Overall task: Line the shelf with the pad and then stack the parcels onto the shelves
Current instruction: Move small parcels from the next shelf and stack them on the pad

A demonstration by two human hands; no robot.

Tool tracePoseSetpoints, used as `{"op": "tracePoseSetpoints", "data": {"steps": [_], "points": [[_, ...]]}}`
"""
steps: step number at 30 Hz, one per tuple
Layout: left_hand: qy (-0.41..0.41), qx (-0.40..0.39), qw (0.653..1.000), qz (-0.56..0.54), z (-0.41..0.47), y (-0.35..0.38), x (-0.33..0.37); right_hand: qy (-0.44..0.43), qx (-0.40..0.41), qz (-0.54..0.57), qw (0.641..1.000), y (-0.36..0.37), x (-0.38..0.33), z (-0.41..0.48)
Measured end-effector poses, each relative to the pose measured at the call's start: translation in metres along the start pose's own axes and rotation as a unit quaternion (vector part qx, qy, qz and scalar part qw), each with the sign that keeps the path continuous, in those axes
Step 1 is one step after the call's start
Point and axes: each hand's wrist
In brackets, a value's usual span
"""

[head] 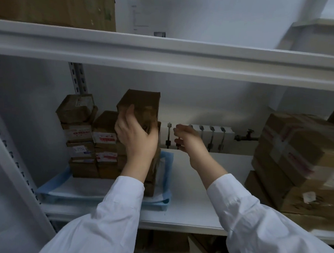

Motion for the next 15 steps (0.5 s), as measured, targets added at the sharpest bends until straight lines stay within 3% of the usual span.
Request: {"op": "tracePoseSetpoints", "data": {"steps": [10,15], "points": [[0.007,0.023,0.995,-0.102,-0.051,0.015,0.033,-0.019,-0.002,0.004,1.0,-0.056,0.013,-0.026],[-0.012,-0.09,0.975,-0.203,-0.05,0.021,0.046,-0.029,0.017,0.018,0.999,-0.066,0.009,-0.028]]}}
Point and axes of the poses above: each hand's wrist, its own z-axis towards the middle knuckle, its own y-axis out of the palm, x = y × z, and after that the axes turned 9 degrees about z, right-handed
